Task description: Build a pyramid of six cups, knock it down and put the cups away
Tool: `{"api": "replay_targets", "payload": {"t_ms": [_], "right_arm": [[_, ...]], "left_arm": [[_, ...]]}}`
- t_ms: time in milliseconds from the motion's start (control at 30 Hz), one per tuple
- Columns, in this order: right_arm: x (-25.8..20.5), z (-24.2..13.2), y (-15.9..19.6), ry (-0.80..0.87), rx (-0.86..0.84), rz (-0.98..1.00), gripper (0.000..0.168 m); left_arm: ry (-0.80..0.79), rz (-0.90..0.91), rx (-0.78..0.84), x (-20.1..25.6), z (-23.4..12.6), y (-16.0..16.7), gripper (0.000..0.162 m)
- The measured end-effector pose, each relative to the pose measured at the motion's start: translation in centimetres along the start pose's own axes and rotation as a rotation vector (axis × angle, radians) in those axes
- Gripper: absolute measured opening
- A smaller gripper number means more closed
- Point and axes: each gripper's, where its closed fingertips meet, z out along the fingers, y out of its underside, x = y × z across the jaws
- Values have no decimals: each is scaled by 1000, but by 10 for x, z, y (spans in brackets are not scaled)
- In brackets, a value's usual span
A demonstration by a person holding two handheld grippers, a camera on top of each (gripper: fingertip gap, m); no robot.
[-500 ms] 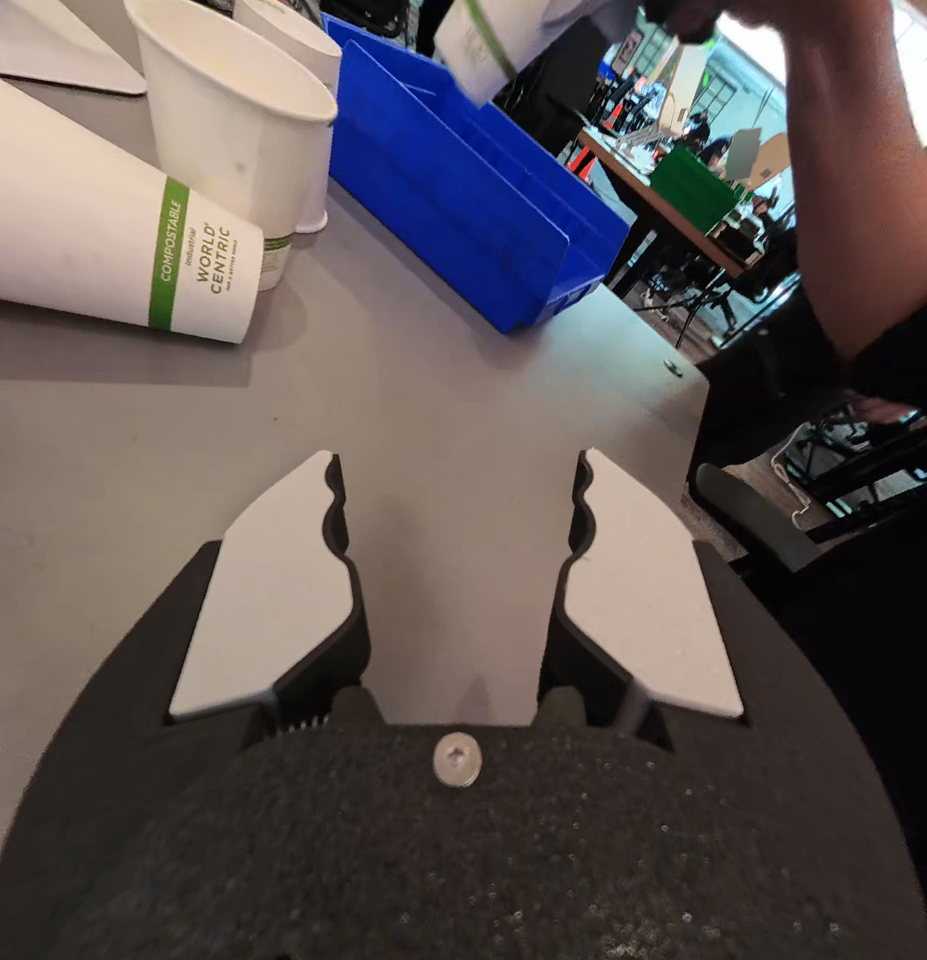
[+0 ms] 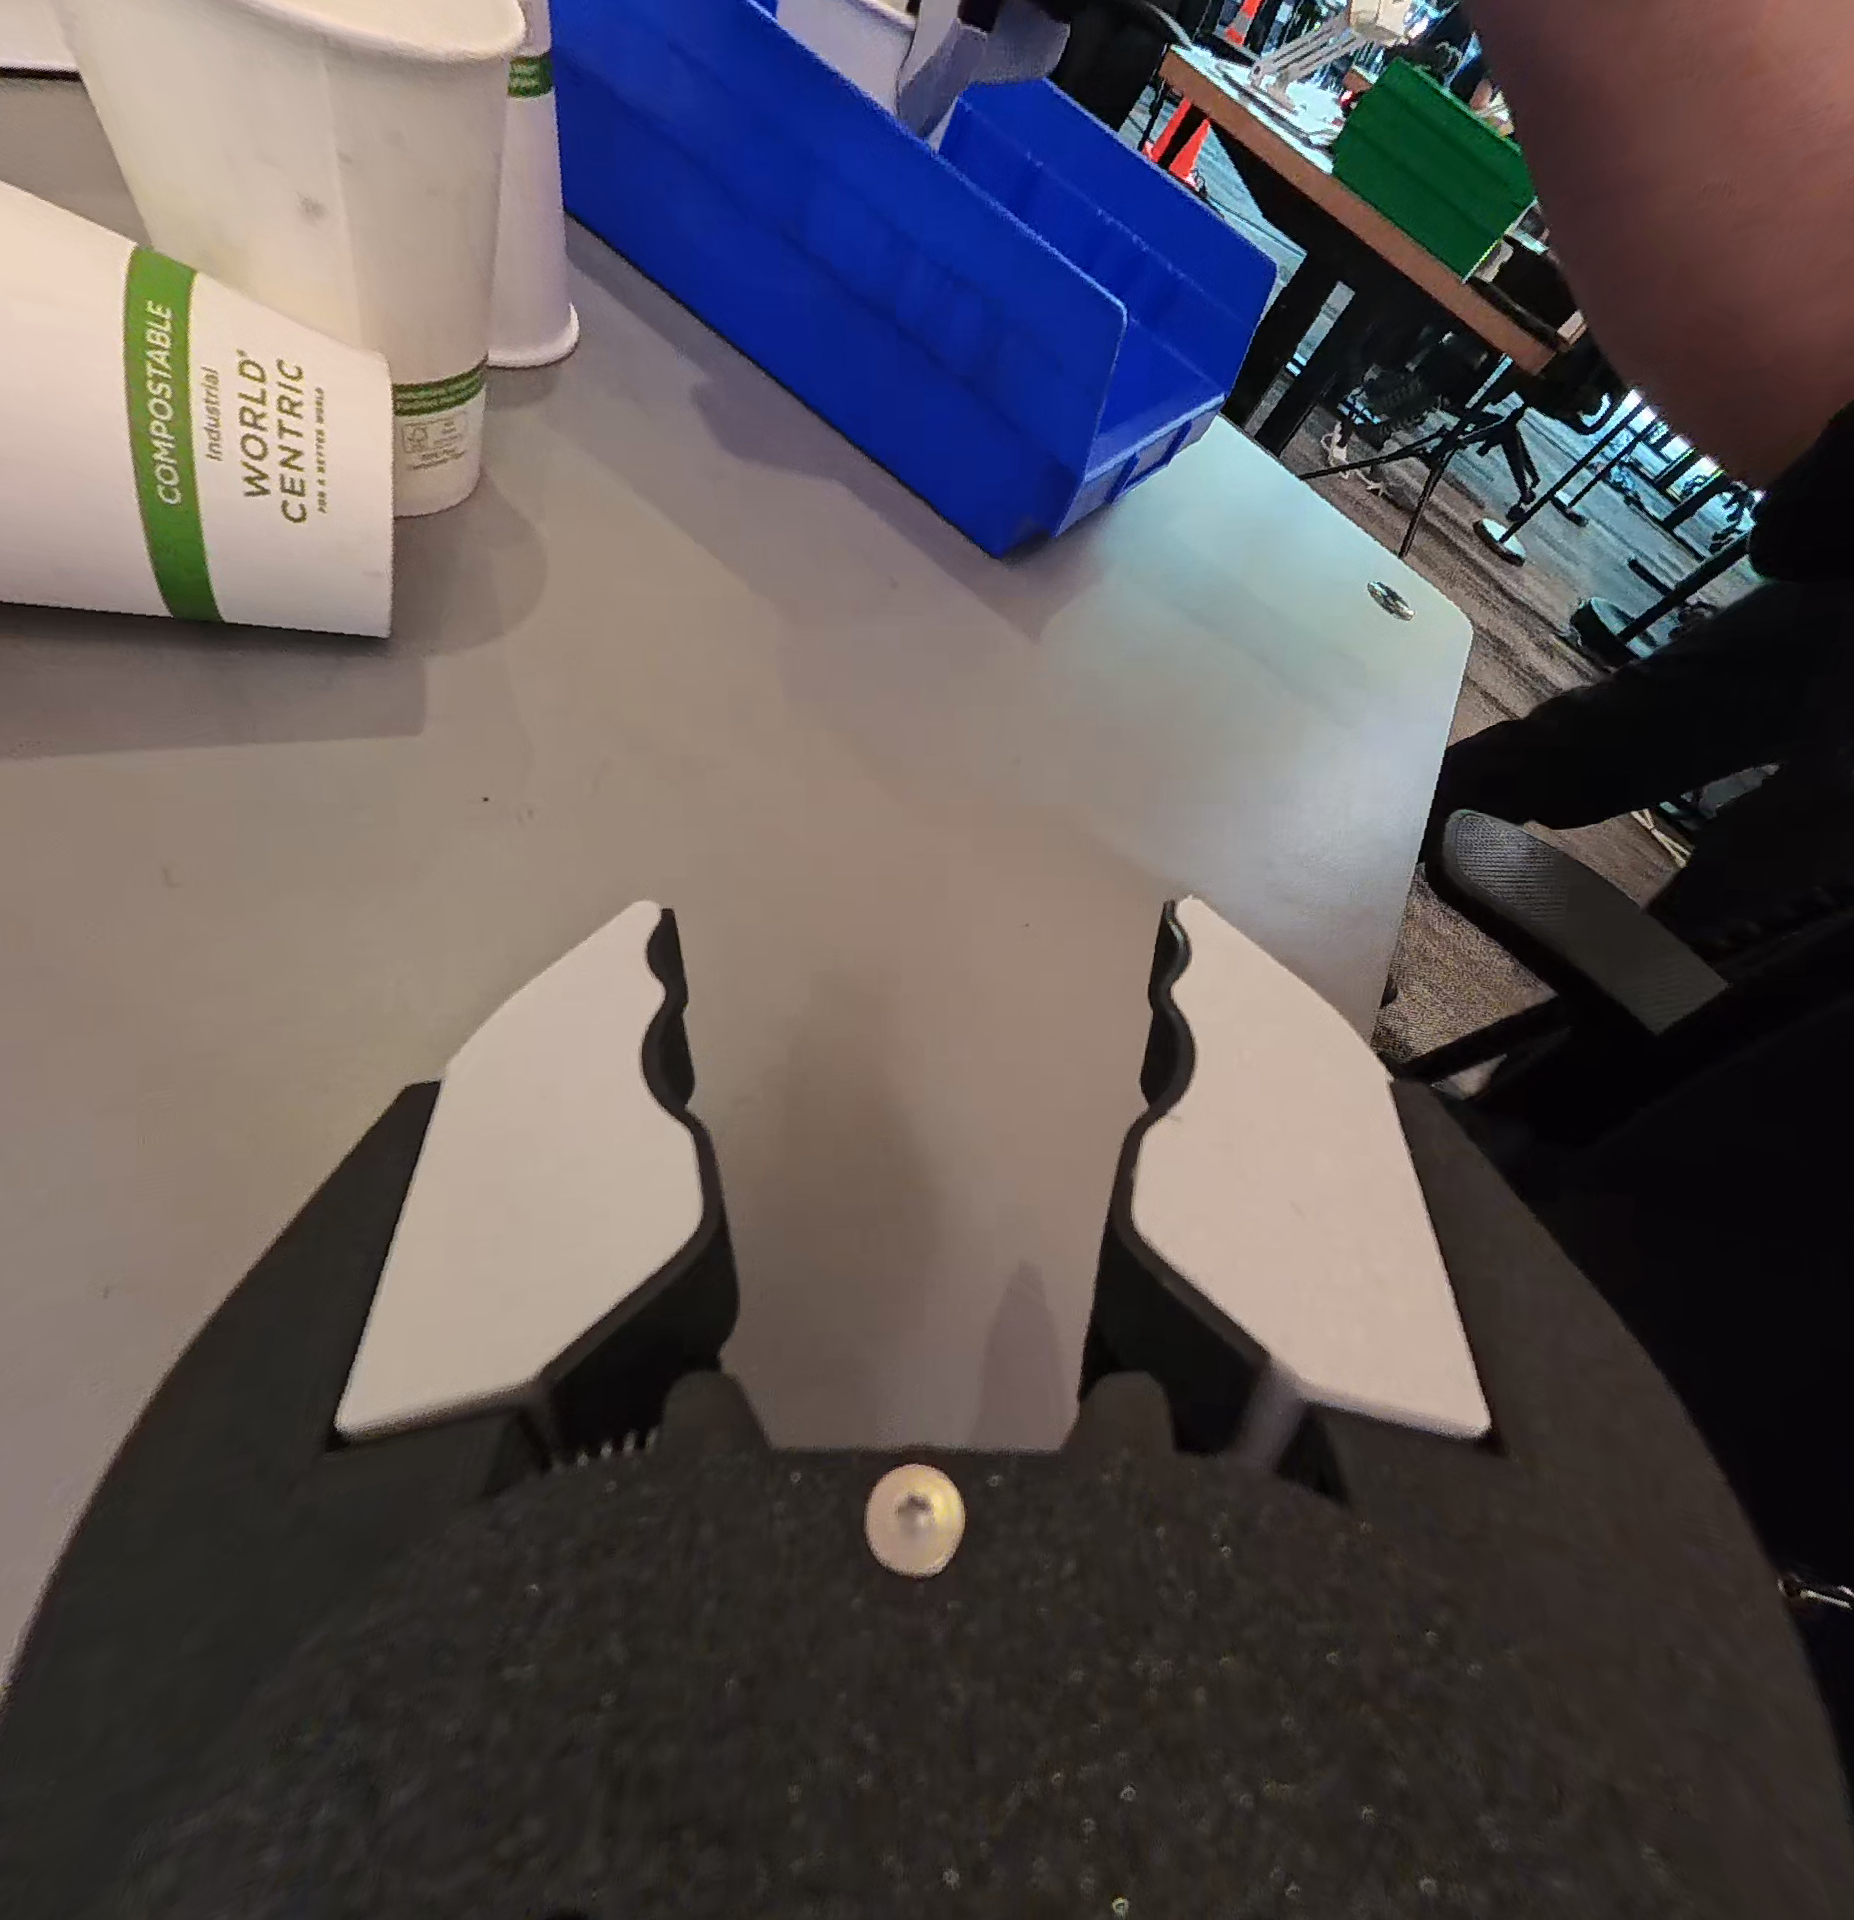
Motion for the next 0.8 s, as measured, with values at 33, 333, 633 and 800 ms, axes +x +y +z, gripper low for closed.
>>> {"api": "replay_targets", "payload": {"t_ms": [33, 333, 633, 800], "right_arm": [[-1, 1, 0, -6, -1, 2, 2], [-14, -76, -4, 259, 294, 81, 42], [-268, -110, -84, -187, 1321, 69, 53], [-301, -44, -100, -187, 1338, 250, 62]], "left_arm": [[1, 0, -3, 0, 0, 1, 85], [-26, 7, -9, -4, -1, 2, 84], [-71, 56, -48, -10, 2, 4, 85], [-119, 68, -42, -12, 5, -2, 84]]}}
